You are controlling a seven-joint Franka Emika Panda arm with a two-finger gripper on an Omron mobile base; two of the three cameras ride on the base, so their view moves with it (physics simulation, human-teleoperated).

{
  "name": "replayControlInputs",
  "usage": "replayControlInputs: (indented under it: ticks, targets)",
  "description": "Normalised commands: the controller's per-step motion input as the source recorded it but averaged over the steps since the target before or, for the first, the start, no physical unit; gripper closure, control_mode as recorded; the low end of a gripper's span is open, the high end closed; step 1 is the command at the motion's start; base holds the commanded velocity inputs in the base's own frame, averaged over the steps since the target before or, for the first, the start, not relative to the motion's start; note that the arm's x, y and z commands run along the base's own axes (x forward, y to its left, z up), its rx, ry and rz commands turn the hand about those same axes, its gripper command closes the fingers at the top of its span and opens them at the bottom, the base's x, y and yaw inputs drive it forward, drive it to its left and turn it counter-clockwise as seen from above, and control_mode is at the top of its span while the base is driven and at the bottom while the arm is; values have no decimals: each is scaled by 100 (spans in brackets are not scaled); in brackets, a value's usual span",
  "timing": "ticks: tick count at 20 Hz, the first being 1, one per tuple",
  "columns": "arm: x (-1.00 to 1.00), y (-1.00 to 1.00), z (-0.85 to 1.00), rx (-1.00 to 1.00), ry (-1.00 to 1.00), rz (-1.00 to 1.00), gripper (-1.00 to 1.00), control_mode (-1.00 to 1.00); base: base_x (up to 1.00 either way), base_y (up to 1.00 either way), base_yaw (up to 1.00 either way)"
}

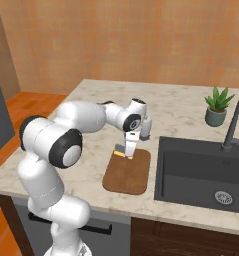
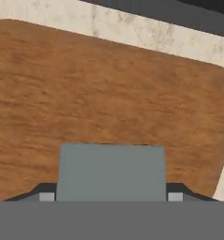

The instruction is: Pick up the sponge from the counter and clean the cutting board by briefly scrubbing or pressing down on the cutting board. Once finished, release the sponge.

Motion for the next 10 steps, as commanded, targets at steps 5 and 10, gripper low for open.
replayControlInputs:
  ticks: [5,10]
  targets:
    - [20,-56,-8,-42,6,-69,100,-100,0,0,0]
    - [1,-91,-55,-7,9,-62,100,-100,0,0,0]
